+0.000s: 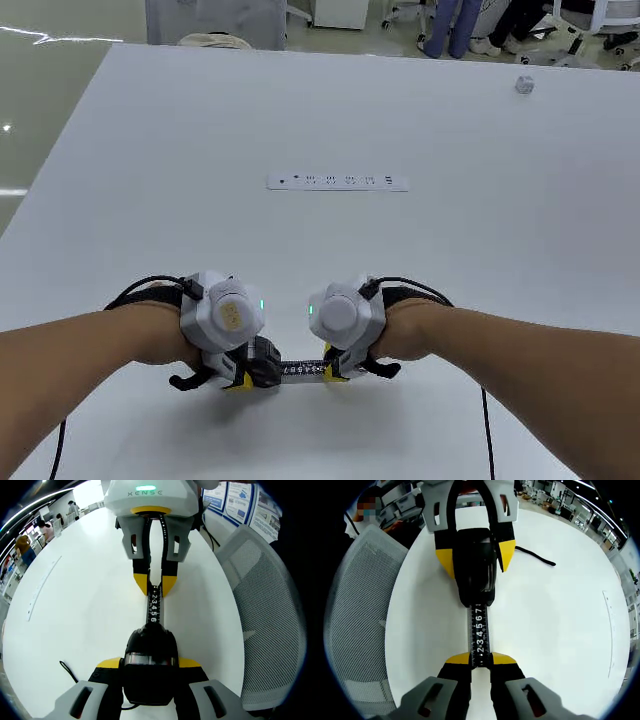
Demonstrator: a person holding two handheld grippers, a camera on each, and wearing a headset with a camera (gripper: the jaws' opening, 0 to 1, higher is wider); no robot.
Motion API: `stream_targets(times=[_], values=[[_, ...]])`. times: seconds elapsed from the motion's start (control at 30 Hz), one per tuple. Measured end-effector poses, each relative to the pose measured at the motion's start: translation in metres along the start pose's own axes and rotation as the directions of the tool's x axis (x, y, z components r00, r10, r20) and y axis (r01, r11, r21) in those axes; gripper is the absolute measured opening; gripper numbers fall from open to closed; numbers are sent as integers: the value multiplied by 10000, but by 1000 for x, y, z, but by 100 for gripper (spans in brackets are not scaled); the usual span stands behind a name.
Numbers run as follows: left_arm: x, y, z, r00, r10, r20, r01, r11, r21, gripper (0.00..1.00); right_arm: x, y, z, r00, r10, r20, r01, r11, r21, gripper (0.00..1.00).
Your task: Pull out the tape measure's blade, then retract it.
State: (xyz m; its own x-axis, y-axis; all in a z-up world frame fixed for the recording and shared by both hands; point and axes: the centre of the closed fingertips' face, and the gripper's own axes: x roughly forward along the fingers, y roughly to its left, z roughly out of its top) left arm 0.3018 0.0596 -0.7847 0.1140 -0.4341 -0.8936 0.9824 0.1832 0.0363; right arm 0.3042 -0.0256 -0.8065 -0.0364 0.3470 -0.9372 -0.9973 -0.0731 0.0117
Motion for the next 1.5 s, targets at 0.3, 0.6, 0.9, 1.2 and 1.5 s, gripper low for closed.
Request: stream_targets(times=[0.3, 0.6, 0.9, 1.2, 1.5], values=[[0, 0, 1, 10000, -21, 37, 21, 10000, -35, 36, -3, -1, -6, 10000, 14, -25, -14, 10000, -61, 13], [0, -1, 1, 10000, -31, 61, 31, 10000, -60, 36, -7, -3, -17, 9998, -10, -204, 8, 10000, -83, 13], [1, -1, 1, 10000, -47, 9, 47, 10000, -46, 36, -7, -3, -24, 9996, -30, -268, 28, 10000, -53, 13], [1, -1, 1, 10000, -68, 26, 69, 10000, -47, 36, -9, -3, -29, 9995, -37, -320, 36, 10000, -20, 13], [2, -1, 2, 9999, -99, 62, 99, 9999, -74, 36, -10, -3, -32, 9994, -7, -336, 6, 10000, -36, 13]])
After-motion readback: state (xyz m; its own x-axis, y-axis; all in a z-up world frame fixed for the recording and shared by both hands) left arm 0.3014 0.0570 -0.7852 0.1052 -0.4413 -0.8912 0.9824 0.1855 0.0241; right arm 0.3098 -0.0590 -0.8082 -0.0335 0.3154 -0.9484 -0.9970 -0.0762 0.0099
